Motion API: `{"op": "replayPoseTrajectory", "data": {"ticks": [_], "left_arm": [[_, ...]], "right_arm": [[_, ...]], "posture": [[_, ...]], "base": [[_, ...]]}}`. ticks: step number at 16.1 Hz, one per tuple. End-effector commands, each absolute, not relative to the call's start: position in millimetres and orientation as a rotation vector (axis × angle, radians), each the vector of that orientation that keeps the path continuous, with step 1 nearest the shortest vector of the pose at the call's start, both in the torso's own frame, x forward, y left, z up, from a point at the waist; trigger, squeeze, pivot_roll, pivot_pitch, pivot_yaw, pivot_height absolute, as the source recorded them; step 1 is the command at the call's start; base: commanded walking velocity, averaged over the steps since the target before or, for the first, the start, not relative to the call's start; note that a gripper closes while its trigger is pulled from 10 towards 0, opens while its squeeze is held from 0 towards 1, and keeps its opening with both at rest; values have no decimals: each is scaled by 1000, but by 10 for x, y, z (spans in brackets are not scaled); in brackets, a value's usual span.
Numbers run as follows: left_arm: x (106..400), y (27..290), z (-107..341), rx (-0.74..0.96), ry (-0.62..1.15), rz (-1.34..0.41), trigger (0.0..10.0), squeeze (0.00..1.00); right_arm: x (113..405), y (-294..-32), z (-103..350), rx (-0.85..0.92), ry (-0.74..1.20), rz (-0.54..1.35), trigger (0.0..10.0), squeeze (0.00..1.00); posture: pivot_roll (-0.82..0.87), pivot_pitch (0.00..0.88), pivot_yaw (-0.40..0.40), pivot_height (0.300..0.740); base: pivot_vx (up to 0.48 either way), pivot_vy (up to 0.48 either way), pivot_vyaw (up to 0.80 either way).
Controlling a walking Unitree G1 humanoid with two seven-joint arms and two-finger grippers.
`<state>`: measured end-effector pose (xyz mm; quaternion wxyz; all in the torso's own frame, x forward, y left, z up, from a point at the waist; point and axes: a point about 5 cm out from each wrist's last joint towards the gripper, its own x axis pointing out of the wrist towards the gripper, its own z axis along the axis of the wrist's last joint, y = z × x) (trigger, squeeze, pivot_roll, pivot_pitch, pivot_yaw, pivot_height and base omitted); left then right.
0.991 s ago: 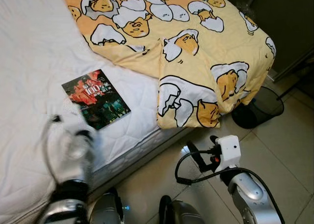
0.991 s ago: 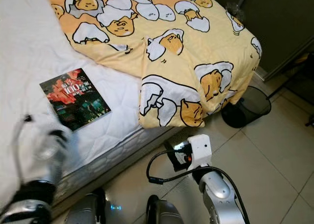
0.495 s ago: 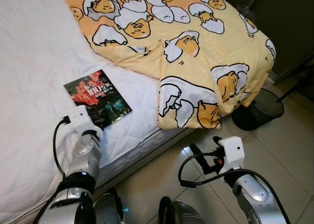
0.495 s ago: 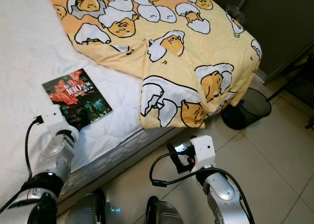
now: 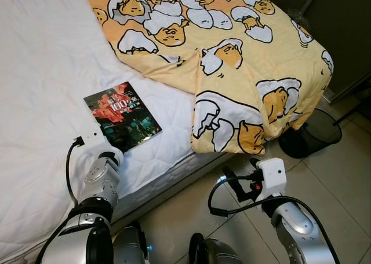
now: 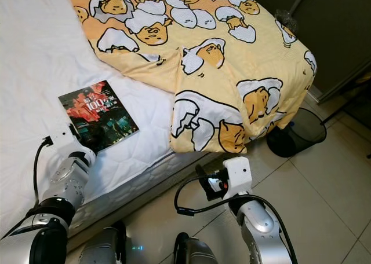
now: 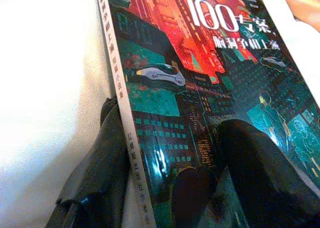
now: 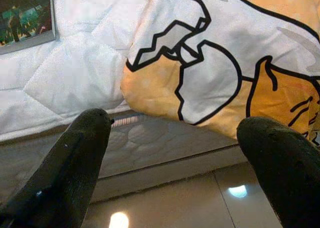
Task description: Clean up the room
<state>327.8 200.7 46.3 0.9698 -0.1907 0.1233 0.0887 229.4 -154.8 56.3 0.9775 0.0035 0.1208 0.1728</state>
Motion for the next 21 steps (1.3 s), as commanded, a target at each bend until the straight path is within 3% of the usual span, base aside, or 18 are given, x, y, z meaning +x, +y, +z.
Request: {"op": "replayPoseTrajectory", "data": {"ticks": [1,7,8,9,12,14,16,21], "left_arm": [[3245,1707,324,-343,347,48,0,0],[3300,1581,374,-397,327,-19,0,0],[3326,1581,403,-443,318,-10,0,0],[3358,1619,419,-614,328,38,0,0],[3393,1692,471,-678,302,56,0,0],[3441,1777,578,-643,244,38,0,0],[3488,2104,946,-426,35,36,0,0],[3343,2529,1524,-173,-206,172,0,0]], "right_arm": [[2304,-1610,537,7,249,317,10000,0],[2437,-1626,600,13,204,272,10000,0],[2450,-1622,586,13,206,273,10000,0],[2488,-1589,566,22,205,278,10000,0],[2581,-1476,565,41,191,296,10000,0],[2684,-1392,591,58,169,308,10000,0],[2854,-1362,672,69,124,301,10000,0],[3048,-1275,810,84,57,308,10000,0]], "posture": [[-120,181,-134,740],[-137,156,-113,740],[-125,146,-112,740],[-103,131,-110,740],[-70,101,-104,740],[-47,73,-94,740],[-7,32,-83,740],[48,0,-69,740]], "base": [[0,0,0],[0,0,0],[0,0,0],[0,0,0],[0,0,0],[0,0,0],[0,0,0],[0,0,0]]}}
